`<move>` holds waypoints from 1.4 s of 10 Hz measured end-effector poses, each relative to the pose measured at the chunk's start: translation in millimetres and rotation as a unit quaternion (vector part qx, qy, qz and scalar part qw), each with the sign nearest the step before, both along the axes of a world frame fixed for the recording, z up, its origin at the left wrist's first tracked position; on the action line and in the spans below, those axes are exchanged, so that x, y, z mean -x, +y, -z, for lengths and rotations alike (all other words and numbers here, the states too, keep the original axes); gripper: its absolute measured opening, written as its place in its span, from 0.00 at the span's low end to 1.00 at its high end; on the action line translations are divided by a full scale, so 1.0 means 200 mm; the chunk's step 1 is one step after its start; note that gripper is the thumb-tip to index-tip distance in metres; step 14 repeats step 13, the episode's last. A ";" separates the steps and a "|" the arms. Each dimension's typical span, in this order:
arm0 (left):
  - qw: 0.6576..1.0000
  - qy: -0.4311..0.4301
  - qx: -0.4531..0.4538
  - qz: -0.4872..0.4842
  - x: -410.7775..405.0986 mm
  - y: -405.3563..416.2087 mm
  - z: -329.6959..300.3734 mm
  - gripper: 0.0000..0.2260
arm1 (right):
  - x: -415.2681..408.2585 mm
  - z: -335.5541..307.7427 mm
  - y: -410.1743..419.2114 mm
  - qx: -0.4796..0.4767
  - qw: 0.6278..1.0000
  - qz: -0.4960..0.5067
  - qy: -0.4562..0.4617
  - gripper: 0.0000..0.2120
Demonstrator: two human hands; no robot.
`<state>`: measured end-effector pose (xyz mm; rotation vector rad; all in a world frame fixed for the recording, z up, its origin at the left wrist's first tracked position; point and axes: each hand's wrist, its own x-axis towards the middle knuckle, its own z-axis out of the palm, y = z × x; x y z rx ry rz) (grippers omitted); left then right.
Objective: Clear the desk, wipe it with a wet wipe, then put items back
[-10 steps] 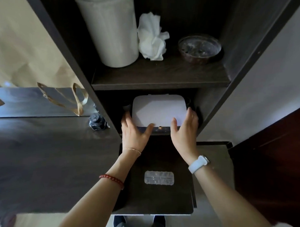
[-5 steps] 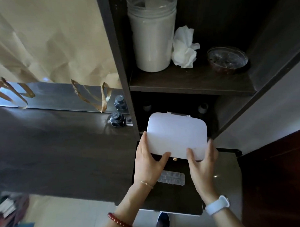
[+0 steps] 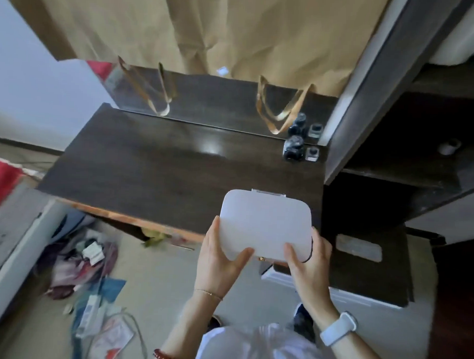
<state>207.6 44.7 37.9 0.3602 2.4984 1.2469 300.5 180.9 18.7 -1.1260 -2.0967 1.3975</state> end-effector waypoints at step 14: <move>0.987 -0.103 0.048 0.111 1.51 -0.36 0.26 0.40 | 1.35 0.16 -0.40 0.032 0.991 0.042 -0.124 0.27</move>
